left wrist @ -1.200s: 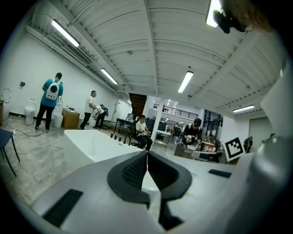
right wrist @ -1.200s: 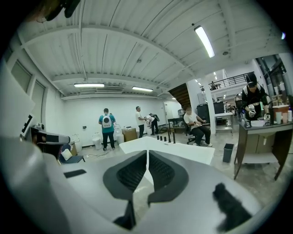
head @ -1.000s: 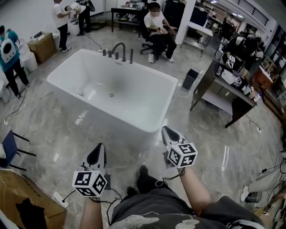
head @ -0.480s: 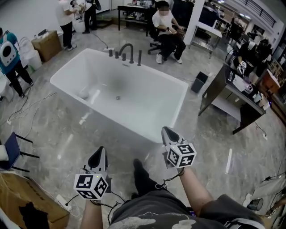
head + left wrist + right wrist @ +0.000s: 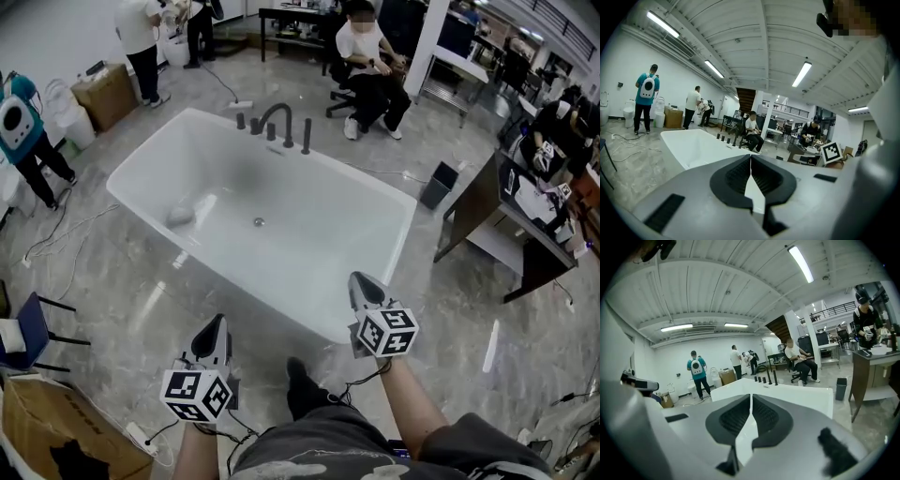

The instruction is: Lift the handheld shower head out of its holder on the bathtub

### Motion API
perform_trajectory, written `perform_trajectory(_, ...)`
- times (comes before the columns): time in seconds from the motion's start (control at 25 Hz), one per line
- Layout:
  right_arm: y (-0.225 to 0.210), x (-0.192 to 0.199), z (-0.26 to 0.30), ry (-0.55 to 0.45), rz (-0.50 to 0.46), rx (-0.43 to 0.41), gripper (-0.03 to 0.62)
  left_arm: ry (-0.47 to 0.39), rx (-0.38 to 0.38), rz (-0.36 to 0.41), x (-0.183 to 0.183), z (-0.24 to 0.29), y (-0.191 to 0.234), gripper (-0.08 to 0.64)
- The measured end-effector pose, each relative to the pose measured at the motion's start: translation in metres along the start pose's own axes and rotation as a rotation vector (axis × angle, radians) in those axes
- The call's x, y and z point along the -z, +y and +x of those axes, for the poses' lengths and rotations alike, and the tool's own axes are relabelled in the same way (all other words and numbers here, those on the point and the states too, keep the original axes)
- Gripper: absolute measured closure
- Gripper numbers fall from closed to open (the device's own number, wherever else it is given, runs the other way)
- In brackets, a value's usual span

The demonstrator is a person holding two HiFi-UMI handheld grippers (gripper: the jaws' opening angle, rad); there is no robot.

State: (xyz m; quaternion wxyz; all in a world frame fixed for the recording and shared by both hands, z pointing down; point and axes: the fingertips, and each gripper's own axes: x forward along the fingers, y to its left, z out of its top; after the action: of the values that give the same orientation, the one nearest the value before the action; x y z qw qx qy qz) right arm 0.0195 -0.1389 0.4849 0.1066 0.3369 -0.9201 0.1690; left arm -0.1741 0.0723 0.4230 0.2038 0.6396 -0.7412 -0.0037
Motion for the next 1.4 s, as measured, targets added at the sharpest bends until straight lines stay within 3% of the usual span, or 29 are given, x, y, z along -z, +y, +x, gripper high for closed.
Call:
perform_trajectory(0.68,-0.082,-0.041,0.119,0.004,0.109,-0.029,0.565,0.044,-0.032,0.041,-0.053,0.141,0.008,0.545)
perform_trajectory(1.08,-0.088,-0.054,0.166,0.002,0.082,0.017,0.565,0.053,0.080,0.059,-0.080,0.216,0.028,0.545)
perform_trajectory(1.4,-0.086,-0.073,0.238,-0.010,0.065,0.133,0.565,0.080,0.183,0.054,-0.104,0.296,0.095,0.545)
